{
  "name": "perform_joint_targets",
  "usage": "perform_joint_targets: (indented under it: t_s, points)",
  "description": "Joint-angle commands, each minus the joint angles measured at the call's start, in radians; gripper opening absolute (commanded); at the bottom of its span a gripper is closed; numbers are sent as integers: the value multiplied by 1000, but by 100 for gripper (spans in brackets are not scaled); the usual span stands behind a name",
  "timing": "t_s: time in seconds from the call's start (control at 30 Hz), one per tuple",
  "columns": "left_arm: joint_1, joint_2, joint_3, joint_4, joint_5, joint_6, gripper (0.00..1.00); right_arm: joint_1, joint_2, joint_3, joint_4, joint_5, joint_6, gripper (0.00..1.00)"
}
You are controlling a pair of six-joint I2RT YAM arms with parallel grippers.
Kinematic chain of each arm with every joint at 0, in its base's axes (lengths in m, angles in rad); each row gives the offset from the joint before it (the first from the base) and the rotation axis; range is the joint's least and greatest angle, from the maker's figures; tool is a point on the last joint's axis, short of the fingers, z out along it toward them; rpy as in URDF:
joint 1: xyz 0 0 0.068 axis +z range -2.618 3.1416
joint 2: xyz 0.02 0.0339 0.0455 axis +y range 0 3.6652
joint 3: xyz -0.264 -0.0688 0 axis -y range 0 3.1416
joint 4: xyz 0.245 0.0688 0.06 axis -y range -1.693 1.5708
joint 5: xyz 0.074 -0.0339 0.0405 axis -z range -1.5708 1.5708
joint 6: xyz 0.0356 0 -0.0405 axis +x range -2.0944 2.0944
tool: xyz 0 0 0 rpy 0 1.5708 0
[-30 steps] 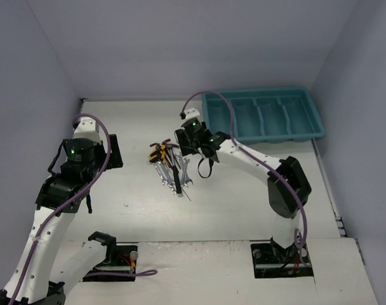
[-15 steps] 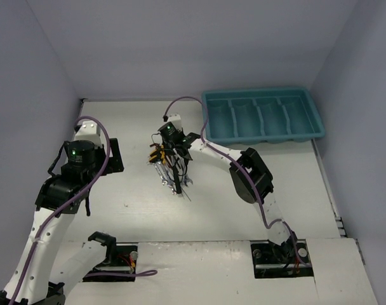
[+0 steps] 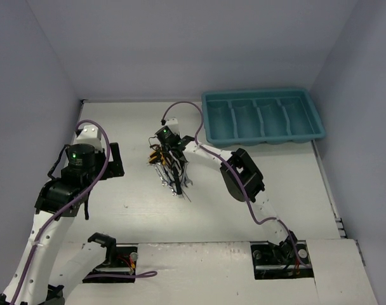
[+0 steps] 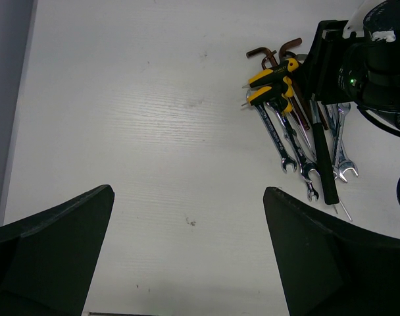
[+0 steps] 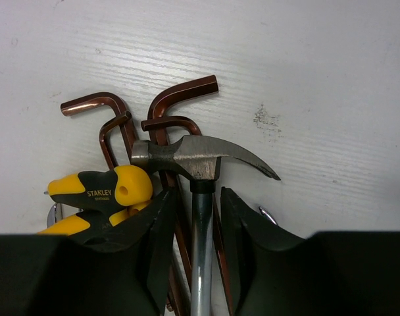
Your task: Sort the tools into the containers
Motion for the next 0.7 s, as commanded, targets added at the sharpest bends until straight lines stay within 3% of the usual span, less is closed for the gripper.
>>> perform_joint_targets:
  t_s: [0.0, 0.3, 0.67]
  points:
    - [-3, -6, 0, 13, 7, -14, 95, -2, -5, 42, 20, 30, -6, 25]
    - [-3, -11, -1, 12, 7, -14, 95, -10, -9, 30, 20, 28, -39, 0]
    - [-3, -3, 29, 15, -13, -9, 95, -7, -279, -10, 34, 88, -231, 0]
